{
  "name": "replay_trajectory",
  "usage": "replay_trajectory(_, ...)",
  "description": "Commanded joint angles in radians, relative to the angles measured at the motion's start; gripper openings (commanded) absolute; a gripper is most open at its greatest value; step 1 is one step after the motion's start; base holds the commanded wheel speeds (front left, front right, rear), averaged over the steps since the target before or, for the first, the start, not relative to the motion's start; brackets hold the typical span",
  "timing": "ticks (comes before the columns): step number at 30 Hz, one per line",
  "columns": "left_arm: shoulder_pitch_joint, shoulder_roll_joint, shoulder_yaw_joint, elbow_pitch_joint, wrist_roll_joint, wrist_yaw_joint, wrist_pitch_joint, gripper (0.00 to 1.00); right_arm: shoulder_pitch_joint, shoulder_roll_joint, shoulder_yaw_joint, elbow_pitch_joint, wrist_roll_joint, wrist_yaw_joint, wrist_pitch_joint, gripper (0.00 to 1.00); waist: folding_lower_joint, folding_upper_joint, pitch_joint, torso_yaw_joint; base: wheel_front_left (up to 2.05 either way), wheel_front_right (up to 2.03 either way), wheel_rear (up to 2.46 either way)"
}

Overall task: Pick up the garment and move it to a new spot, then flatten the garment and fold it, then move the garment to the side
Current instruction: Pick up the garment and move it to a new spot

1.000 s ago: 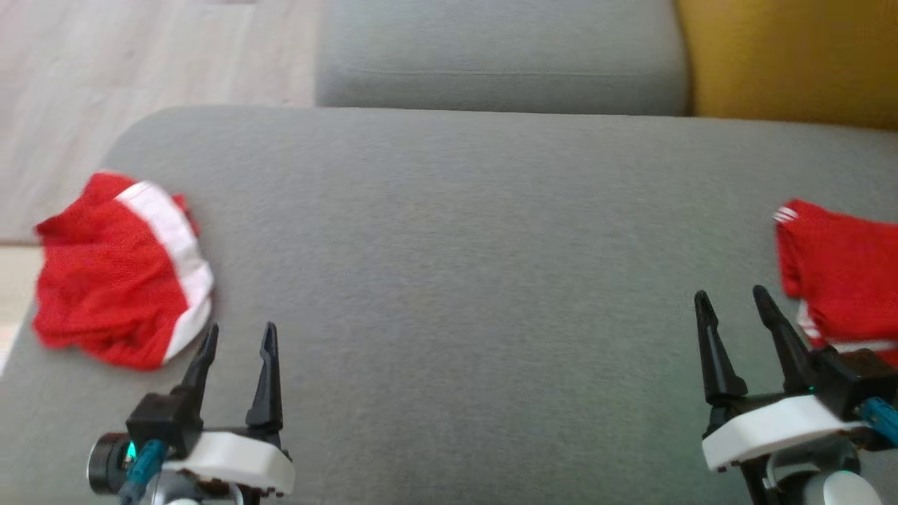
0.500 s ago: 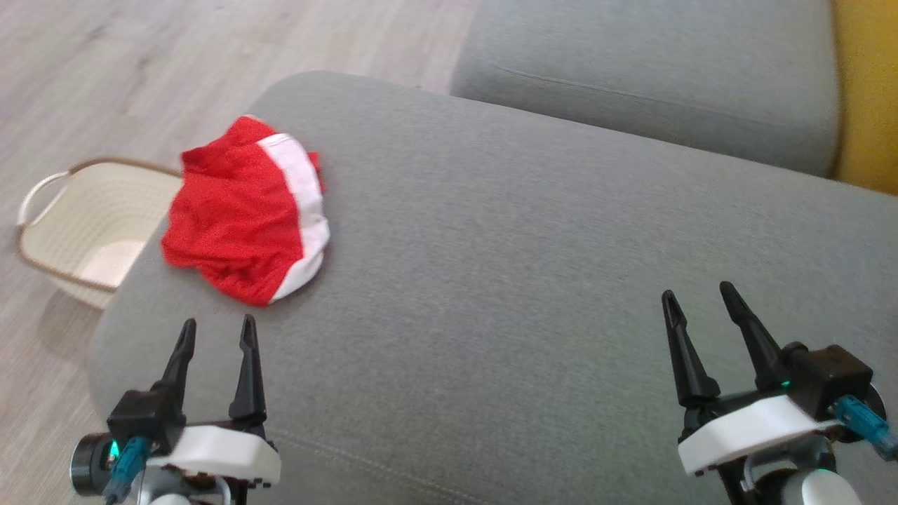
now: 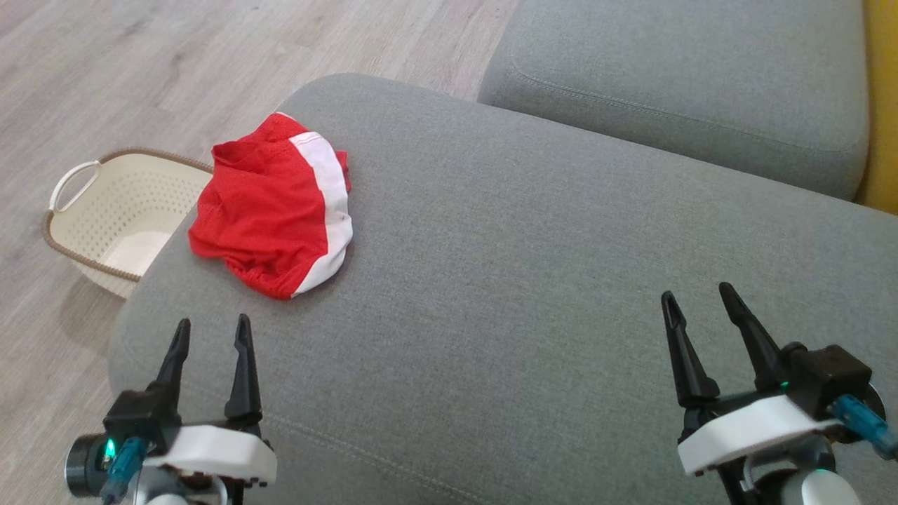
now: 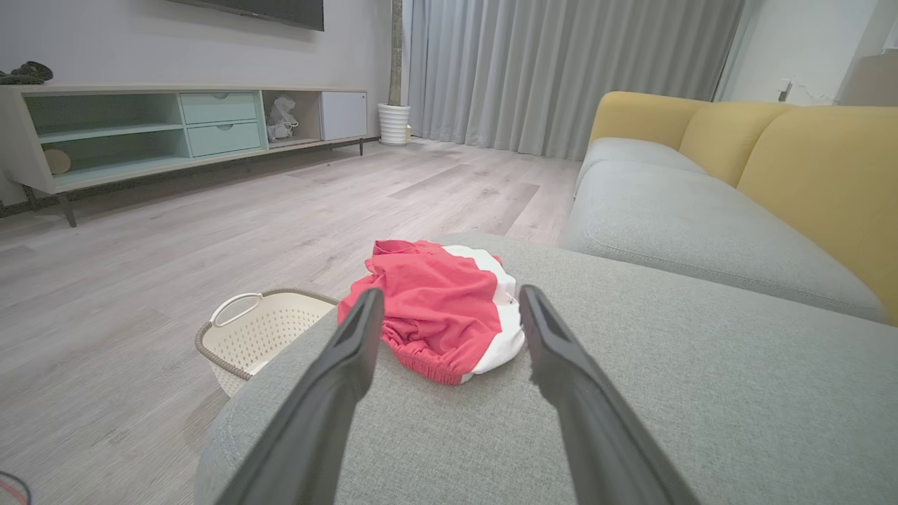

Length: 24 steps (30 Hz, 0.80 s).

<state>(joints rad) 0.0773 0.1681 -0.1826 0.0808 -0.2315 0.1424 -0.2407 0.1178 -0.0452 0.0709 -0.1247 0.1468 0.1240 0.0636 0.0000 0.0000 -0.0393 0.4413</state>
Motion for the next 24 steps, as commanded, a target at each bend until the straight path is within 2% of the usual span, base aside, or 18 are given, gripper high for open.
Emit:
replay_trajectory(1,-0.049,0.014,0.035,-0.036,-0.009,0.007,-0.013,1.00,-0.026,-0.005,0.022,-0.033,-0.002,0.007,0.006,1.00,0.0000,0.0000,0.000,-0.001,0.00,0.00,0.00)
replay_trajectory(8,-0.062,0.015,0.038,-0.027,-0.016,0.012,-0.015,1.00,-0.026,-0.005,0.015,-0.038,0.000,0.007,0.015,1.00,0.0000,0.0000,0.017,-0.008,0.00,0.00,0.00)
replay_trajectory(15,-0.185,0.004,0.057,0.015,-0.045,0.003,-0.016,1.00,-0.072,-0.007,0.018,-0.083,-0.025,0.007,0.057,1.00,0.0000,0.0000,0.130,-0.035,0.00,0.00,0.00)
replay_trajectory(20,-0.331,-0.002,0.075,0.096,-0.064,-0.027,-0.019,1.00,-0.134,-0.033,0.019,-0.134,-0.046,0.007,0.104,1.00,0.0000,0.0000,0.261,-0.068,0.00,0.00,0.00)
replay_trajectory(24,-0.472,-0.002,0.080,0.231,-0.075,-0.066,-0.020,1.00,-0.174,-0.052,-0.004,-0.169,-0.055,0.007,0.131,1.00,0.0000,0.0000,0.349,-0.090,0.00,0.00,0.00)
